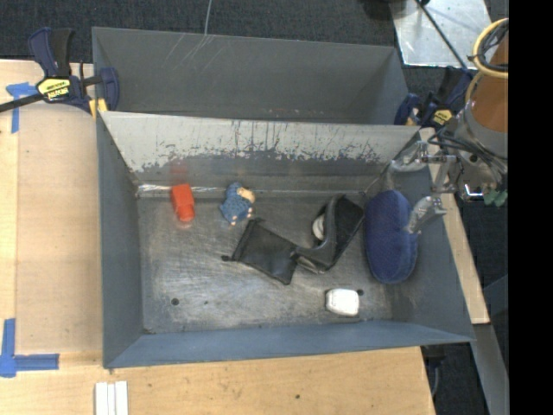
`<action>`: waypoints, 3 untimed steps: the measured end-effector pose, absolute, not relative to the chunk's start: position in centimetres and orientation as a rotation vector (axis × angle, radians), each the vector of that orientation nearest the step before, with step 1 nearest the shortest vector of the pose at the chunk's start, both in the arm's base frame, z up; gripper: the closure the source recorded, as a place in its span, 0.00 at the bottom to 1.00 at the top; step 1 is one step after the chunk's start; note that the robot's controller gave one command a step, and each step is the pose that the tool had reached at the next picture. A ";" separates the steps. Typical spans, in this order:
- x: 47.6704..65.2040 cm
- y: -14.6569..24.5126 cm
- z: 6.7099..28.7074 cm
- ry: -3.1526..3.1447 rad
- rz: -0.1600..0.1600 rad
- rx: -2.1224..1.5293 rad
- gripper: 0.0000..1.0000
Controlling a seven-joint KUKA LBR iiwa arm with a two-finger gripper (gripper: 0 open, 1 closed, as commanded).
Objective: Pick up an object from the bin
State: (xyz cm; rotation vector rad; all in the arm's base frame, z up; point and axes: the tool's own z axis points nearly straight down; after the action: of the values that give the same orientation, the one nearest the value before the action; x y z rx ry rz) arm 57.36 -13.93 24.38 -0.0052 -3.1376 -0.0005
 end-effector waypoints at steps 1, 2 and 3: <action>61.2 -8.3 11.6 -3.152 0.010 0.138 0.00; 60.2 0.8 12.1 -3.138 -0.004 -0.220 0.00; 57.0 2.4 12.2 -3.081 -0.003 -0.645 0.00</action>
Offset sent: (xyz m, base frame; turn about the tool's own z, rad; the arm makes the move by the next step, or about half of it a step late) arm 0.0416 0.0752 -0.1738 -0.1079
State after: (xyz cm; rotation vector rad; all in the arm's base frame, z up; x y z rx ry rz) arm 57.00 2.43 12.19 -0.6454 -3.0805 -0.0027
